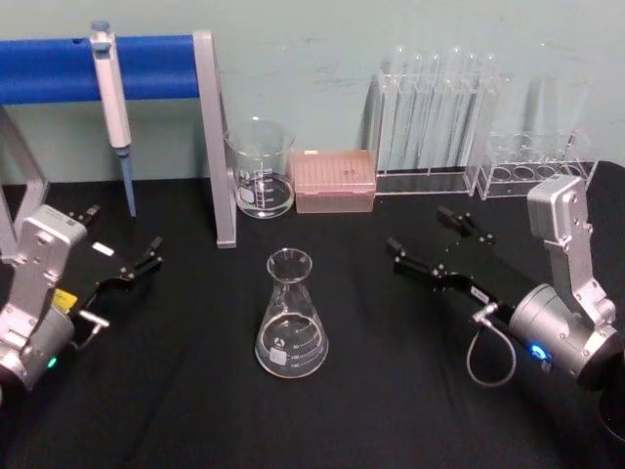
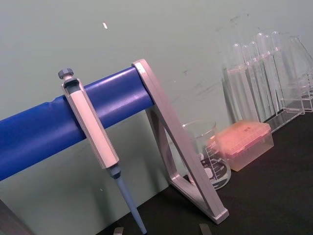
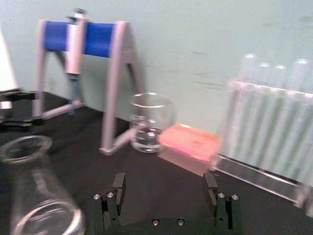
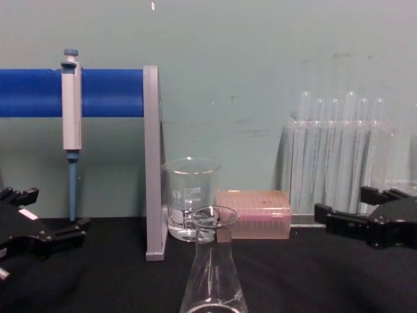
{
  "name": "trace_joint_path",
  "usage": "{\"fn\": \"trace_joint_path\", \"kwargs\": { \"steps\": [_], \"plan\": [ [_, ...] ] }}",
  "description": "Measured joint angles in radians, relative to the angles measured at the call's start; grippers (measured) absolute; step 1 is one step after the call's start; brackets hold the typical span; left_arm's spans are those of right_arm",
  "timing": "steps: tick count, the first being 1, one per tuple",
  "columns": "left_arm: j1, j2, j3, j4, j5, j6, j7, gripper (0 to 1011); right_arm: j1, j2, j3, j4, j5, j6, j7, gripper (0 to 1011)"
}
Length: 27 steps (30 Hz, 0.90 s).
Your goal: Grasp the erlenmeyer flask with one hand, shake it three times, then place it back.
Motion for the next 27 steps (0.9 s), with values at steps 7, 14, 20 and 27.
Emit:
{"fn": "trace_joint_path", "kwargs": {
  "steps": [7,14,20,27],
  "plan": [
    [0.0,0.0,0.0,0.0,0.0,0.0,0.0,1001,0.038,-0.05,0.019,0.076,-0.041,0.001,-0.062,1000],
    [0.0,0.0,0.0,0.0,0.0,0.0,0.0,1001,0.09,-0.09,0.026,0.172,-0.061,0.0,-0.063,1000],
    [0.0,0.0,0.0,0.0,0.0,0.0,0.0,1001,0.114,-0.11,0.035,0.218,-0.066,-0.002,-0.042,1000],
    [0.0,0.0,0.0,0.0,0.0,0.0,0.0,1001,0.116,-0.117,0.045,0.226,-0.066,-0.006,-0.022,1000]
  ]
}}
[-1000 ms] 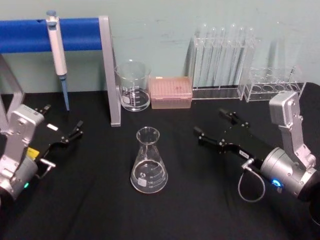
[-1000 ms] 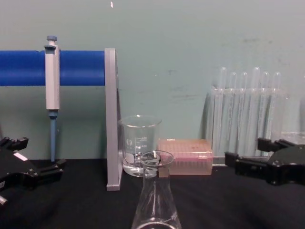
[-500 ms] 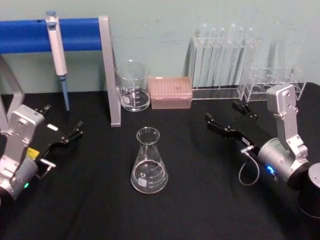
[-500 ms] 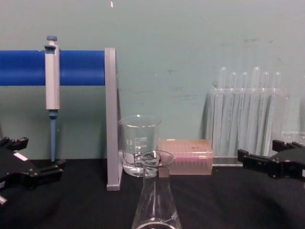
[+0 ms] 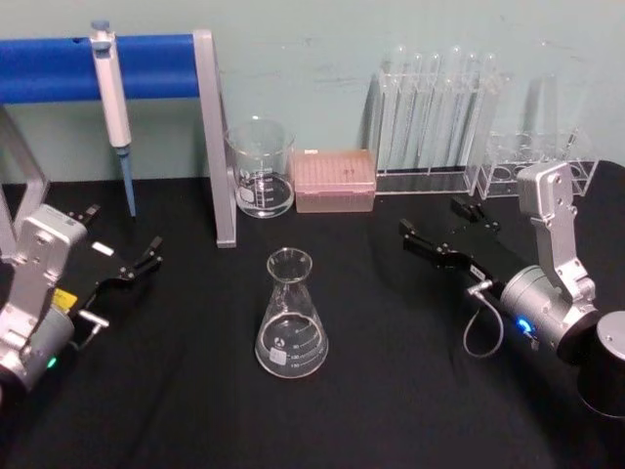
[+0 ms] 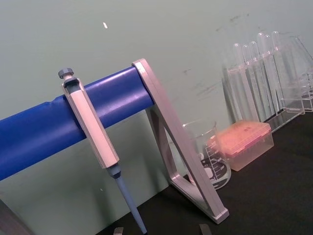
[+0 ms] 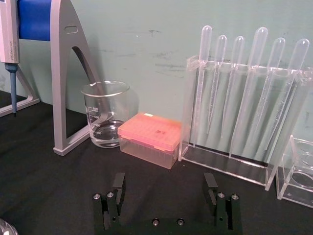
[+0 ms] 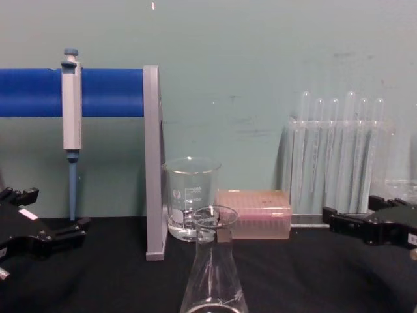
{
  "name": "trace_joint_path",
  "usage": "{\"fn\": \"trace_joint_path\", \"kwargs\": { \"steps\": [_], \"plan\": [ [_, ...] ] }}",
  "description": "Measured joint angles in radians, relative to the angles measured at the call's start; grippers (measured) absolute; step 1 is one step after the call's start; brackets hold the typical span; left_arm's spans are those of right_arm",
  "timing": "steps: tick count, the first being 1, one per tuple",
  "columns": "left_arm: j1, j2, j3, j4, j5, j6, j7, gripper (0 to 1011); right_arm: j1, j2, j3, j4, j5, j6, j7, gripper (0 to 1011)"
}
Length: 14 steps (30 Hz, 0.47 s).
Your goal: Grasp the erlenmeyer flask with one hand, shake it three times, then place it back.
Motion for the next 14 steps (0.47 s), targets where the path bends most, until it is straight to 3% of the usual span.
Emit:
{"fn": "trace_joint_path", "kwargs": {
  "steps": [14],
  "plan": [
    [0.0,0.0,0.0,0.0,0.0,0.0,0.0,1001,-0.002,0.004,-0.004,-0.005,0.001,0.0,-0.006,1000]
  ]
}}
